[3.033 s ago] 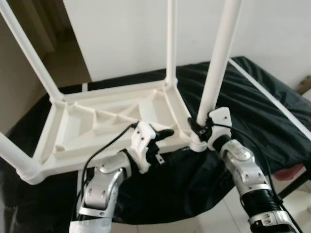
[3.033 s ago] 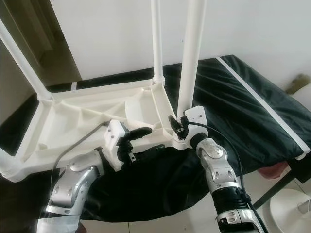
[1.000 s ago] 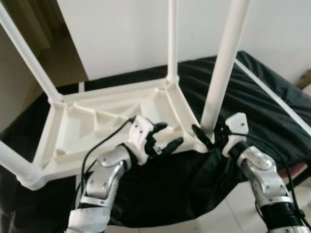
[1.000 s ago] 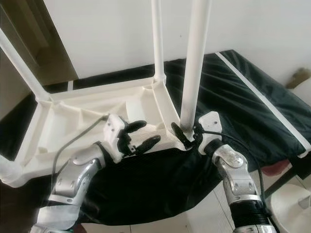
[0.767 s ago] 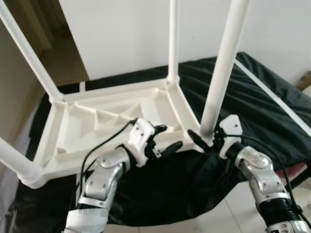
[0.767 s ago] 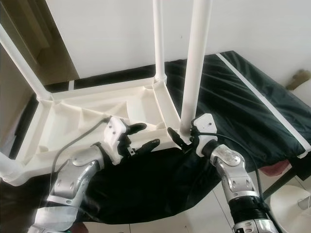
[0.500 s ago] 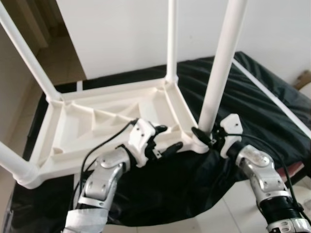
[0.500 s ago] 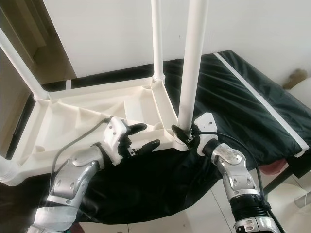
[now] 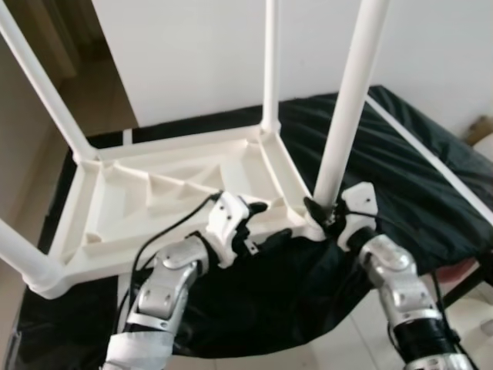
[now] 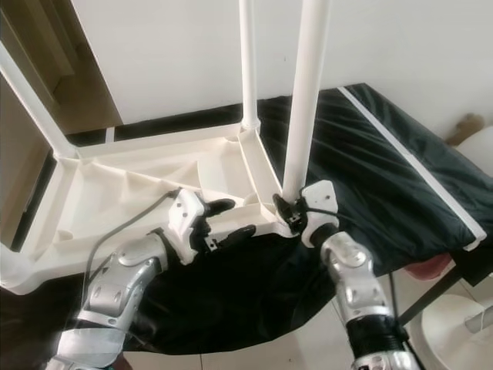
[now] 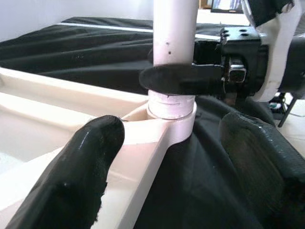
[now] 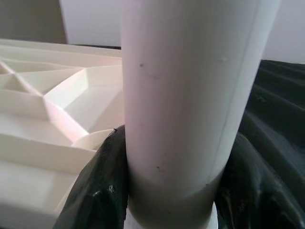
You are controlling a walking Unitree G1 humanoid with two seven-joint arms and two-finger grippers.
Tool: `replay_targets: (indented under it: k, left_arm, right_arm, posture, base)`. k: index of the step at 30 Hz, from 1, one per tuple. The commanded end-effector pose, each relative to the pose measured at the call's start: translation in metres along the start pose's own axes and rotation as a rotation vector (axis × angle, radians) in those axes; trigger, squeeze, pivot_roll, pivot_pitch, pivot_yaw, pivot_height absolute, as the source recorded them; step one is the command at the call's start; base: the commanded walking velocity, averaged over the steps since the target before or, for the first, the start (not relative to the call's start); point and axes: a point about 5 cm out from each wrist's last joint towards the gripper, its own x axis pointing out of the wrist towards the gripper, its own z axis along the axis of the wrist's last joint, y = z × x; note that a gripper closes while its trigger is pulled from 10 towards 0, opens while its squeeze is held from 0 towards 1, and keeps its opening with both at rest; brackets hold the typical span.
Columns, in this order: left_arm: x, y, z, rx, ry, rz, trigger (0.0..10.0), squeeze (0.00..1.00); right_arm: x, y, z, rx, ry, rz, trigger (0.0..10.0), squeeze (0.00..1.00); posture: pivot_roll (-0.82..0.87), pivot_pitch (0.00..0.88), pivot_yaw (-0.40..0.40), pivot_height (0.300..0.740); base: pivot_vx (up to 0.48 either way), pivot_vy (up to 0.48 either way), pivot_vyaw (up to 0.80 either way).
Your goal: Building children table
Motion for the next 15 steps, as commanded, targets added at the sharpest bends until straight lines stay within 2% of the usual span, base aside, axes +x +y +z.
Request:
replay_targets:
  k: [1, 2, 3, 6, 10, 12, 15]
  left_arm:
    - [0.000, 0.011, -0.003, -0.021, 0.022, 0.154, 10.0, 0.00]
    - [0.000, 0.011, -0.003, -0.021, 0.022, 0.154, 10.0, 0.00]
    - [0.000, 0.010, -0.004, -0.049, 0.021, 0.165, 10.0, 0.00]
    - [0.002, 0.006, -0.006, -0.080, 0.026, 0.179, 10.0, 0.00]
    - [0.004, 0.006, -0.007, -0.083, 0.026, 0.213, 10.0, 0.00]
    - [0.006, 0.009, -0.006, -0.104, 0.023, 0.285, 10.0, 0.00]
    - [0.005, 0.011, -0.006, -0.103, 0.019, 0.301, 10.0, 0.00]
  right_arm:
    - [-0.005, 0.001, -0.019, 0.029, 0.103, -0.063, 3.2, 0.00]
    - [-0.005, 0.001, -0.019, 0.029, 0.103, -0.063, 3.2, 0.00]
    - [-0.005, 0.000, -0.019, 0.041, 0.114, -0.151, 10.0, 0.00]
    - [-0.005, 0.003, -0.022, 0.075, 0.135, -0.319, 10.0, 0.00]
    - [-0.004, 0.008, -0.021, 0.098, 0.132, -0.396, 10.0, 0.00]
    - [-0.003, 0.016, -0.016, 0.098, 0.113, -0.460, 10.0, 0.00]
    - [-0.003, 0.017, -0.015, 0.100, 0.110, -0.468, 10.0, 0.00]
  posture:
    - [-0.02, 0.000, 0.052, 0.740]
    - [-0.02, 0.000, 0.052, 0.740]
    - [-0.02, 0.000, 0.052, 0.740]
    - [-0.03, 0.000, 0.053, 0.740]
    - [-0.03, 0.000, 0.053, 0.740]
    - [-0.03, 0.000, 0.053, 0.740]
    - [-0.03, 0.000, 0.053, 0.740]
  base:
    - [0.000, 0.000, 0.00]
    - [0.000, 0.000, 0.00]
    - [0.000, 0.000, 0.00]
    - [0.000, 0.000, 0.00]
    - [0.000, 0.000, 0.00]
    - [0.000, 0.000, 0.00]
    - [0.000, 0.000, 0.00]
